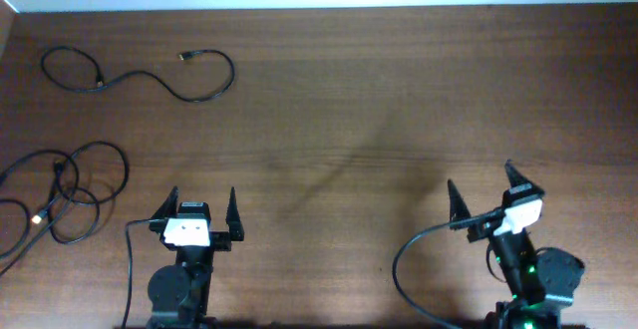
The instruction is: Untangle cables
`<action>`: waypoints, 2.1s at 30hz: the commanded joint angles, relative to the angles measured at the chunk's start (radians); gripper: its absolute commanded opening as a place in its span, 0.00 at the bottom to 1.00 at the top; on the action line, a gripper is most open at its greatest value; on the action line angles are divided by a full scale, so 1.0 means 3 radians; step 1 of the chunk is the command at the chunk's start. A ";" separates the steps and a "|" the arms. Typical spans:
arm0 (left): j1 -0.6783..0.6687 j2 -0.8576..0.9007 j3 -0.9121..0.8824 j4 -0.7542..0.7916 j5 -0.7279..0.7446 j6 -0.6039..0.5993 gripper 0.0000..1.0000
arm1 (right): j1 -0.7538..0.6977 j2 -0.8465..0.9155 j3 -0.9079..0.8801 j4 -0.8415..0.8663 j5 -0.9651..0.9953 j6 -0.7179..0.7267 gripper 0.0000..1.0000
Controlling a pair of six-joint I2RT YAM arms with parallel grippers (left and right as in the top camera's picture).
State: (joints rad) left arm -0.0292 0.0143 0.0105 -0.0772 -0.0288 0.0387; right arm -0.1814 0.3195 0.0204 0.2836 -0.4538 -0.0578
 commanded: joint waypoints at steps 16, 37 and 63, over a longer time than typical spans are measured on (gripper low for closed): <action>0.0020 -0.0031 -0.0001 -0.0025 0.0048 0.0052 0.99 | 0.0215 -0.0940 -0.0050 -0.1125 0.0459 0.0042 0.99; 0.0020 -0.0031 -0.0001 -0.0025 0.0048 0.0051 0.98 | 0.0215 -0.1054 -0.0050 -0.1123 0.0420 0.0046 0.99; 0.0020 -0.0031 -0.0001 -0.0025 0.0048 0.0051 0.98 | 0.0390 -0.1054 -0.0050 -0.1122 0.0617 -0.0006 0.99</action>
State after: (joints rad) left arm -0.0292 0.0139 0.0105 -0.0780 -0.0284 0.0387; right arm -0.0799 0.0154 0.0109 -0.0463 -0.3294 -0.0521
